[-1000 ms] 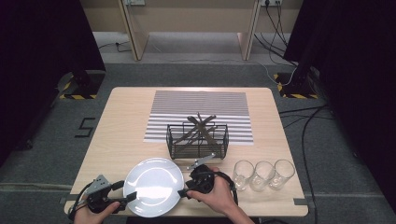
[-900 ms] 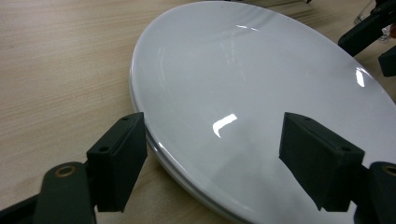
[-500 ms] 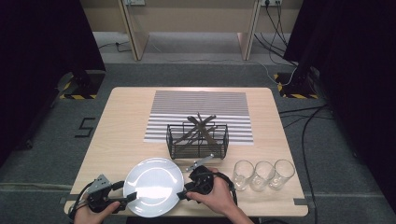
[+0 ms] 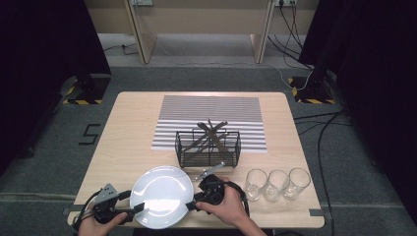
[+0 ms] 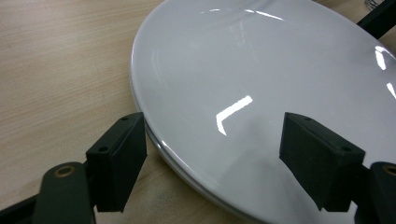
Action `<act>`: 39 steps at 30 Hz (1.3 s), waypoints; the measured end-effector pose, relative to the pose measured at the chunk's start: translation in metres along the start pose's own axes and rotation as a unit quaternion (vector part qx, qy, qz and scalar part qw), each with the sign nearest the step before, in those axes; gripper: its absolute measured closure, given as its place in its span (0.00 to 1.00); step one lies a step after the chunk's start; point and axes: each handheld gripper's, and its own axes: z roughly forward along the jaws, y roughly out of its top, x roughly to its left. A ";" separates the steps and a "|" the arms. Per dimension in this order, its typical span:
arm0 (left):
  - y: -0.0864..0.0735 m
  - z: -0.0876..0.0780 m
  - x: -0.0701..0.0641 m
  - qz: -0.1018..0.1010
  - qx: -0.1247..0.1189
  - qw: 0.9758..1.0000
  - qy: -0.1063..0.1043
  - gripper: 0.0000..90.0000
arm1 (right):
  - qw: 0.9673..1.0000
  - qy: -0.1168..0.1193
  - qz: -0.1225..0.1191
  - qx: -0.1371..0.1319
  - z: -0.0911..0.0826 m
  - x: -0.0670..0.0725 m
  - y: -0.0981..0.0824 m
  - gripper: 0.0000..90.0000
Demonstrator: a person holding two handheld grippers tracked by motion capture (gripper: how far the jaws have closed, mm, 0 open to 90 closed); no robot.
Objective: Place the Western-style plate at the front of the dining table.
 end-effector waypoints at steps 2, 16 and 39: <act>0.000 0.000 0.001 -0.002 0.000 1.000 -0.003 0.25 | 1.000 0.007 0.003 -0.006 -0.003 -0.001 0.001 0.59; 0.012 0.008 0.004 0.041 0.026 0.999 0.009 0.27 | 1.000 -0.007 0.005 -0.002 -0.003 -0.003 0.009 0.59; 0.016 0.014 0.009 0.039 0.020 0.999 0.000 0.26 | 0.999 -0.003 0.017 -0.029 0.014 -0.004 0.042 0.61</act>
